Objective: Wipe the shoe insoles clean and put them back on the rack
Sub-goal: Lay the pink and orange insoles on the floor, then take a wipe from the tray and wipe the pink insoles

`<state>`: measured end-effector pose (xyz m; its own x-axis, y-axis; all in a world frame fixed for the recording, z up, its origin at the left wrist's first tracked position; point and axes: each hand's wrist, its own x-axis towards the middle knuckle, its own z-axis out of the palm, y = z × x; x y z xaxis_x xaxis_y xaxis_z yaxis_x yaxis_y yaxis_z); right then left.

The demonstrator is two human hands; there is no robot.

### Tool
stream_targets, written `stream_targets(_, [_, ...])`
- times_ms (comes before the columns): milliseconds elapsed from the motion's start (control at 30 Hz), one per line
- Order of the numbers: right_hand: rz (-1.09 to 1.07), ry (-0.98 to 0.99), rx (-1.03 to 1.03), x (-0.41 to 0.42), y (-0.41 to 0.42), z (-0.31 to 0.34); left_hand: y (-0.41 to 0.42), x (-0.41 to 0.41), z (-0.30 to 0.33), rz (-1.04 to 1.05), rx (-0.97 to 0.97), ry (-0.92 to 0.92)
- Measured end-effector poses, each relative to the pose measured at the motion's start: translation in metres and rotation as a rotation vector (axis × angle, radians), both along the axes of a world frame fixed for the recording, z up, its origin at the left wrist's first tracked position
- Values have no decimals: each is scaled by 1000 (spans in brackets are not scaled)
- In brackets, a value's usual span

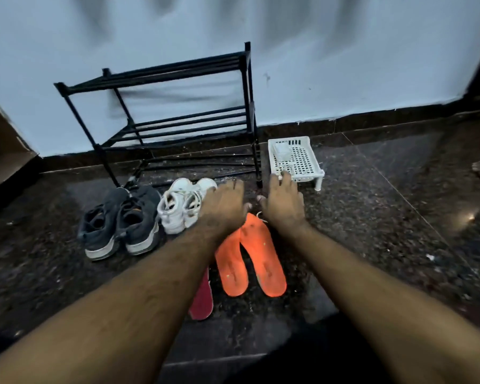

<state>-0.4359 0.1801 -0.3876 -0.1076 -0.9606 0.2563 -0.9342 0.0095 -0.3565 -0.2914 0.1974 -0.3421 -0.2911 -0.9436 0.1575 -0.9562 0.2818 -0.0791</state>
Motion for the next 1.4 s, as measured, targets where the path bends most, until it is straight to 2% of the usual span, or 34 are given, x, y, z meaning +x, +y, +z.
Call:
stream_targets(100, [-20, -7, -10, -32, -22, -38, -33, -44, -40, -63, 39, -11])
stream_targets(200, [-57, -72, -18, -55, -58, -65, -70, -89, -76, -46, 92, 90])
stream_targets(300, [-23, -47, -34, -71, -93, -83, -103, -118, -103, -18, 118, 192])
stream_targets(433, [-2, -130, -29, -104, -133, -108, -161, -128, -123, 36, 105, 365])
stream_targets(533, [10, -159, -25, -126, -150, -124, -202, -135, -133, 126, 184, 517])
stream_targets(633, [32, -192, 1, -135, -160, -128, -219, -141, -145, 153, 261, 546])
stream_targets(800, [-95, -395, -103, -134, -156, -118, -211, -146, -147, 135, 145, 634])
stream_targets(1067, [-224, -504, -173, -153, -97, -99, -160, -146, -132, -31, 101, 800])
stream_targets(1133, [-236, -526, -148, -153, -81, -93, -139, -144, -130, -43, 113, 873])
stream_targets(1267, [-242, -530, -81, -152, -44, -81, -98, -136, -127, -84, 108, 894])
stream_targets(1400, [-297, -502, 57, -153, -2, -65, -52, -127, -122, -135, 138, 836])
